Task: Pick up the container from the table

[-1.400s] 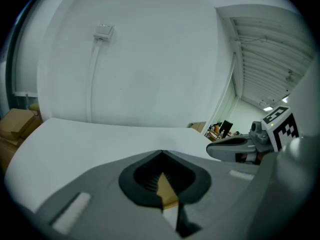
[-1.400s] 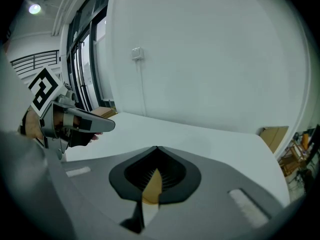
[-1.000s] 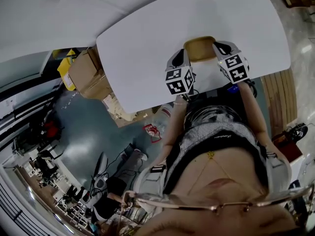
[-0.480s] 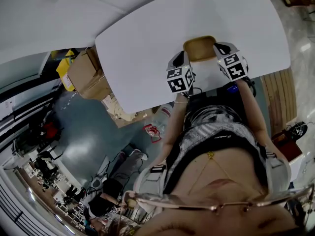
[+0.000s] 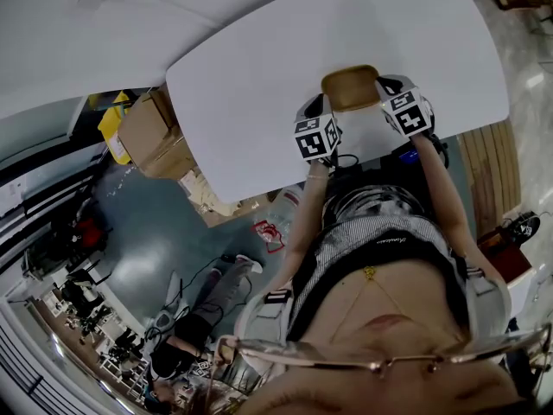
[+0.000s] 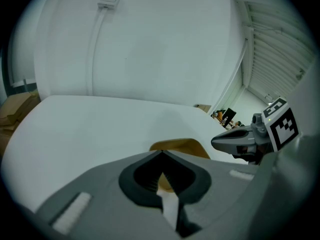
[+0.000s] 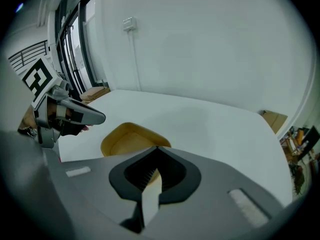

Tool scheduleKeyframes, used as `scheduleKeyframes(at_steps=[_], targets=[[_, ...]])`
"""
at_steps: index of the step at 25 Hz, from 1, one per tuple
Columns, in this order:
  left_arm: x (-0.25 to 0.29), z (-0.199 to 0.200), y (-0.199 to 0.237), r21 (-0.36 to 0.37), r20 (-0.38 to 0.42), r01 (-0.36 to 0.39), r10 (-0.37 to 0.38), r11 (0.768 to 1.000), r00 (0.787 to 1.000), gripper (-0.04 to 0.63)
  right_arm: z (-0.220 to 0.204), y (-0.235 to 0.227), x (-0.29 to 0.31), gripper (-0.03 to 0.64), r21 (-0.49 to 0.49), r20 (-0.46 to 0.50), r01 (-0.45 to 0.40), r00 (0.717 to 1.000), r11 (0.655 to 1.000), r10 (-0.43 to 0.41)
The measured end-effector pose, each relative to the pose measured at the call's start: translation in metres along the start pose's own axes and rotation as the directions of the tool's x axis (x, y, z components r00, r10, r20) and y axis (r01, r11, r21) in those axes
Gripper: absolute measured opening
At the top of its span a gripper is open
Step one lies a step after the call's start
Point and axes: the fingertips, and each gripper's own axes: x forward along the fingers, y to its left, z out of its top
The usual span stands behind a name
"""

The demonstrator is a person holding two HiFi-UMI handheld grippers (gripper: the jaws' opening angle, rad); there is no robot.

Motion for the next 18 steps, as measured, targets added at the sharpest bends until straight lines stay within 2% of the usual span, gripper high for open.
scheduleKeyframes(at_steps=[18], targets=[[0.019,-0.018,0.013,-0.016,-0.069,-0.014,0.013,1.0,0.998,0.0,-0.019,-0.009,0.021,0.025,0.032,-0.072,0.0,0.997,1.0,0.002]])
